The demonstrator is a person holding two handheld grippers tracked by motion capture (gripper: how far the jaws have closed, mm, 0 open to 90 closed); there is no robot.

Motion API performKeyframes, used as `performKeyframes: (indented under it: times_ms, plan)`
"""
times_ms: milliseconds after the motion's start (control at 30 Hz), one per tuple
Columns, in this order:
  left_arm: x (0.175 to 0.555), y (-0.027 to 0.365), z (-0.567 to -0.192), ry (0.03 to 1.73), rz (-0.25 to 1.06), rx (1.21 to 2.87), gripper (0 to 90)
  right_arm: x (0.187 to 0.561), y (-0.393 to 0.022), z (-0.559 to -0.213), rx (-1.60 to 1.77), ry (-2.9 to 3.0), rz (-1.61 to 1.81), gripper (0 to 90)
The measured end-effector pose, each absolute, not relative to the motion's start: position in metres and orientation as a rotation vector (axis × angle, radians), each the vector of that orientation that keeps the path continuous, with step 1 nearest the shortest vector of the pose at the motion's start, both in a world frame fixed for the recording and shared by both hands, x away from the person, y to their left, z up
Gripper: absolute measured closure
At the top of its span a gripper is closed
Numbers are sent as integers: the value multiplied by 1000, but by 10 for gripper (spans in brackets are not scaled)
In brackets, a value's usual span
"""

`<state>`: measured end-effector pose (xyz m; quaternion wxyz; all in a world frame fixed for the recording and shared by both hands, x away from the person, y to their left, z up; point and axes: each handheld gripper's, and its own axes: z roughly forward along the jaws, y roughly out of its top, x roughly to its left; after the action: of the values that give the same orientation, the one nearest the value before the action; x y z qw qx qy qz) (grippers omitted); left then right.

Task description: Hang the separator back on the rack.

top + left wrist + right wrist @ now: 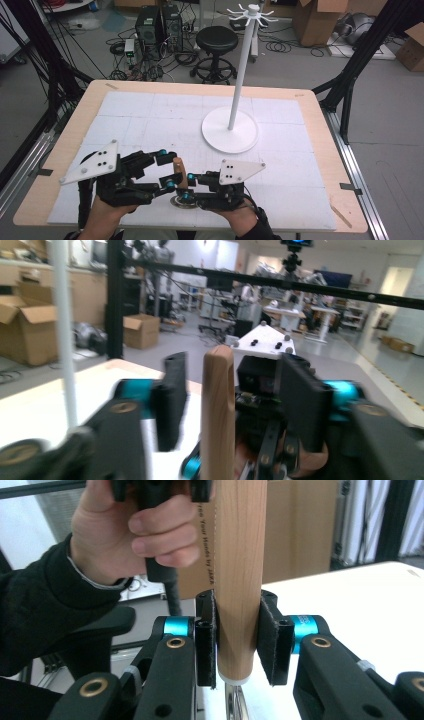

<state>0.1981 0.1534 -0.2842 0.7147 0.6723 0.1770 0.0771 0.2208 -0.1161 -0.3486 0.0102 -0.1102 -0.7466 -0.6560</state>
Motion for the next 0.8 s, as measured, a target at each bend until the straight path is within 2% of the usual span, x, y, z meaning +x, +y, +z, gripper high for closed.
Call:
performKeyframes:
  times_ms: [33, 300, 433, 533, 800]
  plan:
    - [199, 158, -287, 403, 180, 1484, 361, 223, -118, -349, -360, -2338, -2052, 722]
    - [212, 214, -342, 576, 342, 1489, 199, 247, -134, -348, -442, -2352, -2086, 722]
    - [221, 228, -366, 638, 403, 1530, 190, 267, -144, -338, -462, -2350, -2114, 722]
    - [224, 235, -378, 667, 394, 1553, 190, 283, -153, -324, -489, -2358, -2131, 722]
    - [226, 241, -388, 698, 398, 1569, 191, 329, -182, -280, -537, -2302, -2199, 721]
